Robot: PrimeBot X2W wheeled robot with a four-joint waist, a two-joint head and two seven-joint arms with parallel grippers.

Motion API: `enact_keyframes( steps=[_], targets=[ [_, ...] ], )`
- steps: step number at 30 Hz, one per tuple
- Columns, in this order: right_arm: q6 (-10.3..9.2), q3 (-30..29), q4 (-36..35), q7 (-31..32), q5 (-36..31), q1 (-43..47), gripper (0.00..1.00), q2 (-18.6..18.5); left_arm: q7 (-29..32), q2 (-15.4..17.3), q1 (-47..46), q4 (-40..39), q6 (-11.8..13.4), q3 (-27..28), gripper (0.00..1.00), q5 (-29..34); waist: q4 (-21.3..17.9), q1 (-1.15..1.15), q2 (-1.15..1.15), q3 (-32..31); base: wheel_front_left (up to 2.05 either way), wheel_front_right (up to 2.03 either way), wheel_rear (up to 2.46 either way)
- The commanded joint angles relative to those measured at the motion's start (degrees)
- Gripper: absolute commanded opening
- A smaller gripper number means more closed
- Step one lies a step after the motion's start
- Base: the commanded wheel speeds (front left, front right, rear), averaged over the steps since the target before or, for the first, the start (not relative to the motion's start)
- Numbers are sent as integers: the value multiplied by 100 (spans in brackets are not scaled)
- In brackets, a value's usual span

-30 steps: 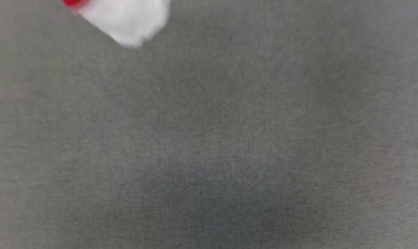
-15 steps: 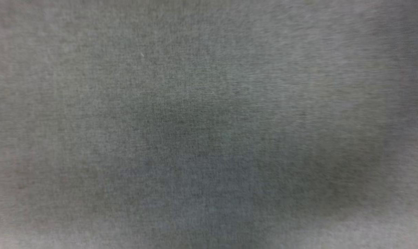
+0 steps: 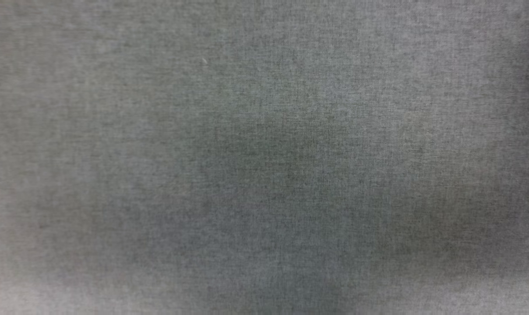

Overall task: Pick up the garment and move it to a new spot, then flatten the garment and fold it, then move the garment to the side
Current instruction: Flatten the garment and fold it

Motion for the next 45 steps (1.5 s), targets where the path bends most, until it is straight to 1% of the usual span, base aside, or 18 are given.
enact_keyframes(
  steps=[1,4,8,11,16,18,23,25,26,29,30,32,36,39,42,43,45],
  targets=[
    [-6,16,58,3,36,139,0,-4,16,52,136,-47,11,-8,0,-82,68,0,0,-186,0,0,0],
    [-6,114,106,2,165,285,0,24,80,145,479,-234,9,-70,0,-245,113,0,0,-432,0,0,0],
    [-6,371,200,1,391,638,0,-81,164,350,1064,-660,10,-212,0,-474,174,0,0,-918,0,0,0],
    [-6,713,290,3,670,993,0,-101,276,605,1602,-1073,10,-338,0,-627,233,0,0,-1312,0,0,0],
    [-6,1318,231,93,1333,1678,0,-360,422,937,2510,-1867,9,-484,0,-783,401,0,0,-1938,0,0,0],
    [-6,1600,76,234,1731,2063,0,-418,564,1146,2957,-2201,9,-538,0,-784,434,0,0,-2179,0,0,0],
    [-6,2270,-693,541,2704,3097,0,-956,786,1605,4022,-3019,11,-571,0,-958,525,0,0,-2762,0,0,0],
    [-6,2593,-1129,708,3103,3619,0,-1182,858,1811,4477,-3364,103,-583,0,-998,537,0,0,-3003,0,0,0],
    [-7,2710,-1364,781,3295,3832,0,-1351,912,1916,4697,-3585,164,-584,0,-1082,541,0,0,-3103,0,0,0],
    [-7,3053,-2088,1033,3845,4519,0,-1868,1129,2266,5406,-4351,453,-595,0,-1182,551,0,0,-3397,0,0,0],
    [-7,3135,-2312,1118,3986,4746,0,-2016,1186,2395,5656,-4642,595,-598,0,-1279,542,0,0,-3484,0,0,0],
    [-7,3243,-2714,1221,4243,5168,0,-2311,1318,2678,6134,-5222,910,-597,0,-1426,529,0,0,-3652,0,0,0],
    [-7,3233,-3356,1378,4638,5961,0,-2830,1505,3166,7109,-6455,1633,-602,0,-1748,517,0,0,-3895,0,0,0],
    [-8,3161,-3719,1511,4862,6566,0,-3099,1446,3442,7781,-7218,2171,-597,0,-2032,522,0,0,-4016,0,0,0],
    [-8,3043,-4075,1647,5068,7189,0,-3271,1352,3621,8384,-7797,2610,-602,0,-2278,536,0,0,-4098,0,0,0],
    [-8,3043,-4075,1647,5068,7189,0,-3271,1352,3621,8384,-7797,2610,-602,0,-2278,536,0,0,-4098,0,0,0],
    [-8,2966,-4308,1743,5196,7621,0,-3348,1250,3695,8721,-8098,2855,-599,0,-2490,552,0,0,-4131,0,0,0]
  ],
)
